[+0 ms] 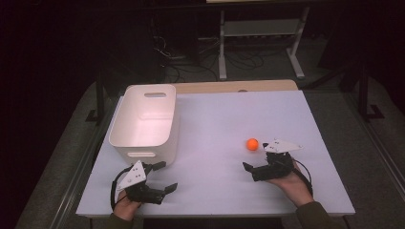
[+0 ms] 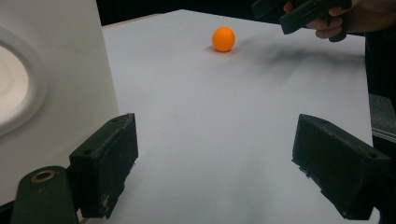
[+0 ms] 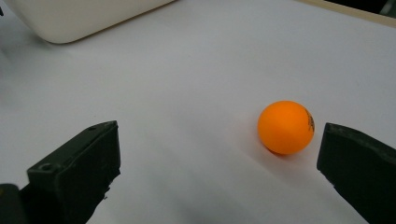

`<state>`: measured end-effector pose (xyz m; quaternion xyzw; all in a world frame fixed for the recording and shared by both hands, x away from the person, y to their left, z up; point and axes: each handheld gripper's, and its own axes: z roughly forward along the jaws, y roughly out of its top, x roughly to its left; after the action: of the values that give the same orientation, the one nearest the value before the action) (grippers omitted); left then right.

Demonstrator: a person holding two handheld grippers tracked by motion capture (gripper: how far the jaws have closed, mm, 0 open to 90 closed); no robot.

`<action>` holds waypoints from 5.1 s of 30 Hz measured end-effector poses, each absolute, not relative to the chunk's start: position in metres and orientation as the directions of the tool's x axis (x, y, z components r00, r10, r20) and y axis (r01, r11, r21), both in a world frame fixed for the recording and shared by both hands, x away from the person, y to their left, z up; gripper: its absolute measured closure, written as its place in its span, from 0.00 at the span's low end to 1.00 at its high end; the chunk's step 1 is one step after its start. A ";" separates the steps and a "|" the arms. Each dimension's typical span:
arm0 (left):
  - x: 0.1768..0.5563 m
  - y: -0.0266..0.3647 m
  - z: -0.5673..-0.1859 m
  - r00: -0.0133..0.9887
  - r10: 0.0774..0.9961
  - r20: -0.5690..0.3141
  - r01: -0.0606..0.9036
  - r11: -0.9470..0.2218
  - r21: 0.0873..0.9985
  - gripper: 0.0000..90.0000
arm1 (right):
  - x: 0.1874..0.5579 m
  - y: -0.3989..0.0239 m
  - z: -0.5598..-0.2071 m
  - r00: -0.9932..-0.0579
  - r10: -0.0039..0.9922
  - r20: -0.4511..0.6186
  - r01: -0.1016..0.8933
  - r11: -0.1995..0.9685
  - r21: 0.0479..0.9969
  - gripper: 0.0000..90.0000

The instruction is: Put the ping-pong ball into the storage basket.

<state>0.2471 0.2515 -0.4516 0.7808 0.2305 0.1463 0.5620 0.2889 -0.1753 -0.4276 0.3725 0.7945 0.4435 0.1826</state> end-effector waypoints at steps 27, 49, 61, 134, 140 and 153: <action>0.247 0.252 -0.452 0.851 0.525 -0.027 0.191 -0.261 0.946 0.16 | 0.299 -0.177 -0.421 -0.645 0.762 0.047 0.425 0.307 0.852 0.00; 0.247 0.252 -0.452 0.850 0.526 -0.027 0.191 -0.260 0.947 0.16 | 0.312 -0.175 -0.417 -0.640 0.767 0.052 0.421 0.293 0.858 0.00; 0.247 0.252 -0.452 0.851 0.525 -0.026 0.189 -0.260 0.947 0.16 | 0.319 -0.176 -0.416 -0.634 0.771 0.052 0.423 0.290 0.859 0.00; 0.247 0.253 -0.451 0.850 0.526 -0.025 0.188 -0.259 0.947 0.16 | 0.368 -0.160 -0.404 -0.618 0.784 0.057 0.410 0.259 0.874 0.00; 0.247 0.253 -0.451 0.852 0.524 -0.022 0.184 -0.260 0.948 0.16 | 0.371 -0.157 -0.403 -0.622 0.781 0.051 0.397 0.259 0.881 0.00; 0.246 0.252 -0.451 0.852 0.523 -0.020 0.182 -0.261 0.948 0.16 | 0.374 -0.161 -0.405 -0.611 0.790 0.049 0.408 0.262 0.875 0.00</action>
<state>0.2464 0.2524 -0.4515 0.7795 0.2261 0.1508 0.5644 0.3740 -0.1608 -0.4051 0.3904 0.7674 0.4655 0.2051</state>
